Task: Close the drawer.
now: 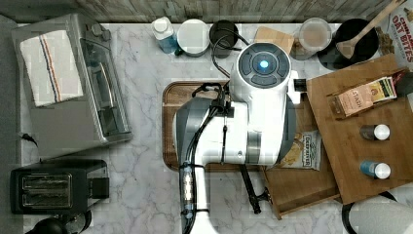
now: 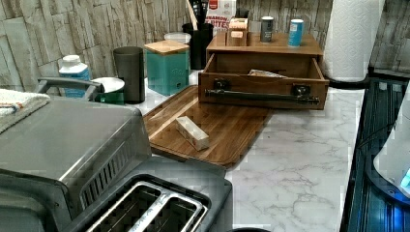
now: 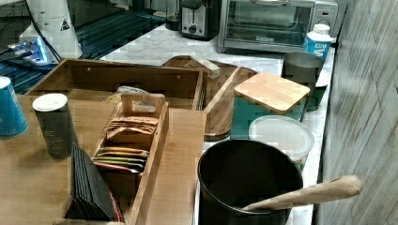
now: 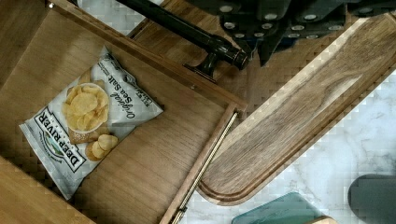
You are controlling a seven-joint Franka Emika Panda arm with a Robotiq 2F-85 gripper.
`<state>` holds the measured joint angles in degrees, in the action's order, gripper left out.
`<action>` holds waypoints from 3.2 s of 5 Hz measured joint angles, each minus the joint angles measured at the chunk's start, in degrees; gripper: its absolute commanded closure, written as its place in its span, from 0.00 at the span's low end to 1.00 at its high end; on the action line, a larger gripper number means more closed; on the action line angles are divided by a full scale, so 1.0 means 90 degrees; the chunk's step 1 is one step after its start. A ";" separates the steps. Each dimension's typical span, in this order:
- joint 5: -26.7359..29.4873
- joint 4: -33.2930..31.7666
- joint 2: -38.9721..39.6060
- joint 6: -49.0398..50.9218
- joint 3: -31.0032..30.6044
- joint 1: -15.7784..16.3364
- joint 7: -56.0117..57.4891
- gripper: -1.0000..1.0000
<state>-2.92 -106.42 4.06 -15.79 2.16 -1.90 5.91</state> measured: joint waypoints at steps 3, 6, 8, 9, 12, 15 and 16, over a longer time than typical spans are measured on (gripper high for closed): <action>-0.0034 -0.0211 0.0074 -0.0431 0.0004 -0.0006 0.0000 1.00; 0.0154 -0.1131 0.0064 -0.1531 -0.0159 0.0001 0.0542 1.00; 0.0604 -0.1989 0.0028 -0.2078 -0.0324 0.0046 0.2073 1.00; 0.0603 -0.2499 -0.0001 -0.2544 -0.0387 0.0056 0.2505 1.00; 0.0594 -0.3867 -0.0548 -0.3471 -0.0447 0.0115 0.3876 1.00; 0.0439 -0.4004 -0.0617 -0.3642 -0.0459 0.0108 0.4842 1.00; 0.0461 -0.4004 -0.0587 -0.3611 -0.0459 0.0108 0.5023 1.00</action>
<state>1.23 -142.46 -1.22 -48.29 -1.97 -0.93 51.11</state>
